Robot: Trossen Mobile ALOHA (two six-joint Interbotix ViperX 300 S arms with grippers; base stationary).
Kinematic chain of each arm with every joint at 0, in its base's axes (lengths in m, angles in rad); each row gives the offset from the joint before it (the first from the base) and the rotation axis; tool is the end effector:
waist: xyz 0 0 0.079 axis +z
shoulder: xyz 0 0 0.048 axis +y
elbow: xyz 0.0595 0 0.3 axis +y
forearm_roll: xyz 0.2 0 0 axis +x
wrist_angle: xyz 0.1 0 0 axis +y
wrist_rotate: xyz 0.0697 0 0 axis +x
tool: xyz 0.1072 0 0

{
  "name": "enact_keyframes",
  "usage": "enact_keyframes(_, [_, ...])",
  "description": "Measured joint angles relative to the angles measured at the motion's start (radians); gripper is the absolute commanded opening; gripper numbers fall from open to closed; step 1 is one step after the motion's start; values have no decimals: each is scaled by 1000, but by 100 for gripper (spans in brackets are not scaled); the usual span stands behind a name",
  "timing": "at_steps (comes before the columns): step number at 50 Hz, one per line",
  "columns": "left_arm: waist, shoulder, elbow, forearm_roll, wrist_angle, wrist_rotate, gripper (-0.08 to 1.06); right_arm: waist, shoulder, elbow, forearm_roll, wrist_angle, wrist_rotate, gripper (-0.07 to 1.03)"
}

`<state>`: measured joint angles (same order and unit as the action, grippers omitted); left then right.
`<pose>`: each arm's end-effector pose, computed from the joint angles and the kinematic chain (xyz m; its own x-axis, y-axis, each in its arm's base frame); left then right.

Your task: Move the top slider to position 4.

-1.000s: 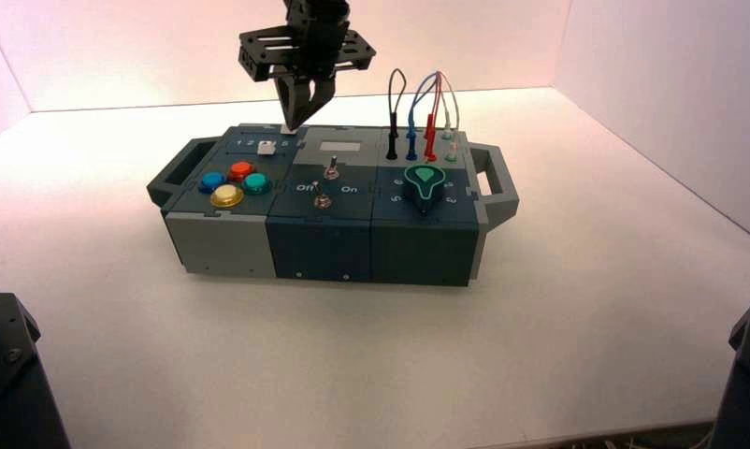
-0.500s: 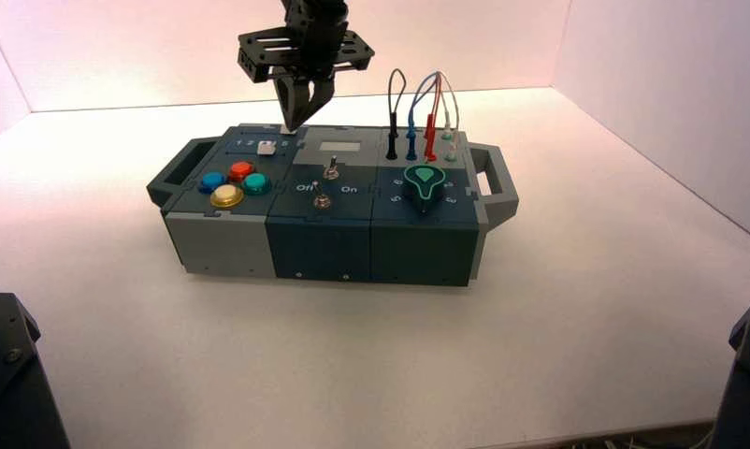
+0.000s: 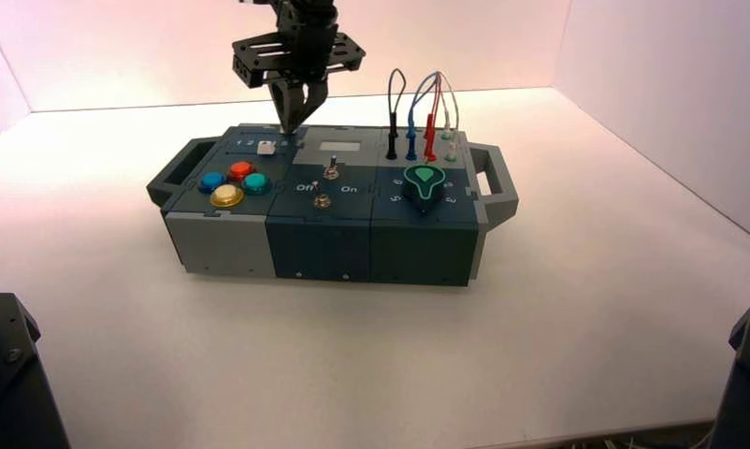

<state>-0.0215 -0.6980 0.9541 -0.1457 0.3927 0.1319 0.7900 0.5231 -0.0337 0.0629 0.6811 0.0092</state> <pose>0.2839 -0.0159 0.2129 0.7965 -0.0727 -0.6003 0.0641 0.9973 -0.0357 0.3718 0.3851 0.0534 0.2466 0.3051 -0.9198 -0.6818 0.7291 0.0591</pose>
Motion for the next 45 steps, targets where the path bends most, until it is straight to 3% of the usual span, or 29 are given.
enact_keyframes(28, [0, 0, 0, 0, 2, 0, -3, -52, 0, 11, -6, 23, -2, -2])
enact_keyframes(45, [0, 0, 0, 2, 2, 0, -3, -51, 2, 9, -8, 23, -2, -2])
